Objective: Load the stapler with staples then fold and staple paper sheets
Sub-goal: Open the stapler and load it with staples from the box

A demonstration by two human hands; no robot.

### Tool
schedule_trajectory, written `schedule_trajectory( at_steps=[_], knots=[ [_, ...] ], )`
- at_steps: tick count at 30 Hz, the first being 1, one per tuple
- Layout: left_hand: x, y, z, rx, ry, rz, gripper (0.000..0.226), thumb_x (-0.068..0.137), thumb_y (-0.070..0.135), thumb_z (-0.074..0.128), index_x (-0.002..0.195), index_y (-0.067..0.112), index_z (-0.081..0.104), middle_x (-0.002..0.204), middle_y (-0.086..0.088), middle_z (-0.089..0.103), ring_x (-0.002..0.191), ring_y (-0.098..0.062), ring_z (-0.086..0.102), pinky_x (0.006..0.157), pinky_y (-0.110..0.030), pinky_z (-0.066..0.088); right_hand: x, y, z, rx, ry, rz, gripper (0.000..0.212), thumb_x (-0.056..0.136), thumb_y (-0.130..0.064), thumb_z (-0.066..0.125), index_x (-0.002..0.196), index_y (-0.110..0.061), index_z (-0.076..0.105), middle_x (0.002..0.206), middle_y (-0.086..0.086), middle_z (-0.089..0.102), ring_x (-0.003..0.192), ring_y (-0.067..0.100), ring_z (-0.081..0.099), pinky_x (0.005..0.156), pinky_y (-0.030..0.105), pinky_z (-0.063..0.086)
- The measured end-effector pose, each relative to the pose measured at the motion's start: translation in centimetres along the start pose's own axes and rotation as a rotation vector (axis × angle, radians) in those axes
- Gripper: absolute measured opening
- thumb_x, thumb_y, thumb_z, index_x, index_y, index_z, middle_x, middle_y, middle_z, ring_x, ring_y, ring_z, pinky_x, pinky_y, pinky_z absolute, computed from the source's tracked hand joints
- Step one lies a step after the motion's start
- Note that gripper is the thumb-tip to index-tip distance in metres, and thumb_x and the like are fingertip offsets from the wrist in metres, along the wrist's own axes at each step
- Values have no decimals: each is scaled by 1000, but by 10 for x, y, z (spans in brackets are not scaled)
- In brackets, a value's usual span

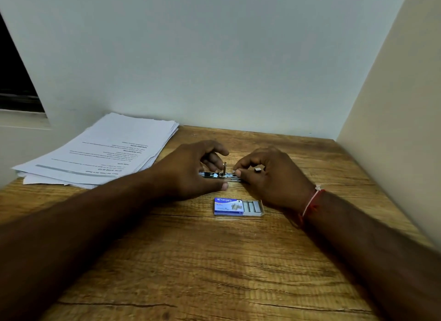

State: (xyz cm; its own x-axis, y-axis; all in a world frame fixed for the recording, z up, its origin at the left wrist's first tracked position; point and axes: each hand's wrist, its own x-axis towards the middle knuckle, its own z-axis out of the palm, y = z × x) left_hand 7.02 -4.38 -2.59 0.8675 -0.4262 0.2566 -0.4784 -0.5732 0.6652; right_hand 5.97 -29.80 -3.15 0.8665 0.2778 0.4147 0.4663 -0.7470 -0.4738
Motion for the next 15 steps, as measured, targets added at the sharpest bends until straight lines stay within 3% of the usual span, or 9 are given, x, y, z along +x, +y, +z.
schedule_trajectory(
  at_steps=[4, 15],
  knots=[
    [2, -2, 1, -33, 11, 2, 62, 82, 27, 101, 134, 41, 69, 106, 15, 81, 98, 1, 75, 80, -10, 53, 0, 0, 1, -1, 7, -36, 7, 95, -41, 82, 96, -36, 86, 91, -23, 76, 96, -2, 63, 77, 27, 46],
    [2, 1, 4, -69, 32, 61, 55, 85, 15, 98, 129, 36, 74, 99, 13, 82, 90, -2, 77, 83, -16, 61, -3, -3, 2, -13, 8, -34, 6, 94, -41, 82, 95, -36, 85, 91, -23, 77, 94, -2, 67, 81, 31, 56]
  ],
)
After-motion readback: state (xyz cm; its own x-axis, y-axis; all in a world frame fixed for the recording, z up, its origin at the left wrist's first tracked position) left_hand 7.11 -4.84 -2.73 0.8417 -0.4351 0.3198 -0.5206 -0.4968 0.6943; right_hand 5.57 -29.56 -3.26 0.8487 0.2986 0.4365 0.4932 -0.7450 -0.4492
